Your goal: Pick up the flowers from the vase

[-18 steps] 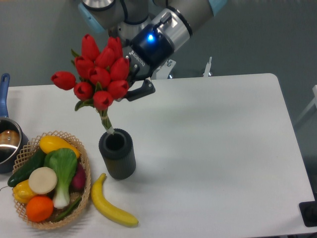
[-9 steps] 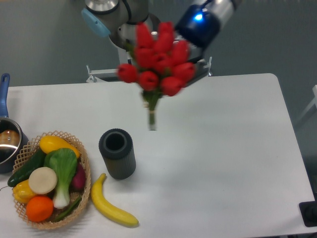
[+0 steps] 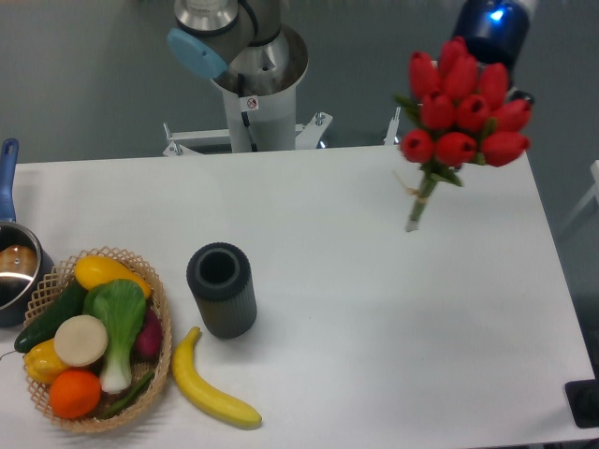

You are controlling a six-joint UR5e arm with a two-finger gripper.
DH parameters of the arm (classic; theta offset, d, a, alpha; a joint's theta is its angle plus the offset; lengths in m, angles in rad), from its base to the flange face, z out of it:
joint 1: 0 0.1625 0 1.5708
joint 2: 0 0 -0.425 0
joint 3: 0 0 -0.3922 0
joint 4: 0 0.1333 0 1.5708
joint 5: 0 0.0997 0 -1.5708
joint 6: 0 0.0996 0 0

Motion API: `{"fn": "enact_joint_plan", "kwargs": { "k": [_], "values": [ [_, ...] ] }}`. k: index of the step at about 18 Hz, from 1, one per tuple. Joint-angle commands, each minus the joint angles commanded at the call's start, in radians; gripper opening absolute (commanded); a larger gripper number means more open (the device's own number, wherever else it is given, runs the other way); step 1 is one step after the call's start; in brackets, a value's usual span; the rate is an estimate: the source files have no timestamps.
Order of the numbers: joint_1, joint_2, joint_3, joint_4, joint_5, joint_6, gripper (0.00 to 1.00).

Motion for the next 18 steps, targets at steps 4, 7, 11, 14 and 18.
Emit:
{"fn": "enact_joint_plan", "kwargs": {
  "k": [4, 7, 11, 14, 18],
  "values": [
    [0.009, -0.043, -0.005, 0.016, 0.002, 0.017, 0.42],
    [0.008, -0.055, -0.002, 0.016, 0.017, 0.029, 0.42],
    [0.003, -0.065, -0.006, 0.016, 0.041, 0.029, 0.42],
    [0.003, -0.065, -0.011, 0.016, 0.044, 0.028, 0.42],
    [0.006, -0.063, -0.014, 0.014, 0.044, 0.029, 0.42]
  ]
}}
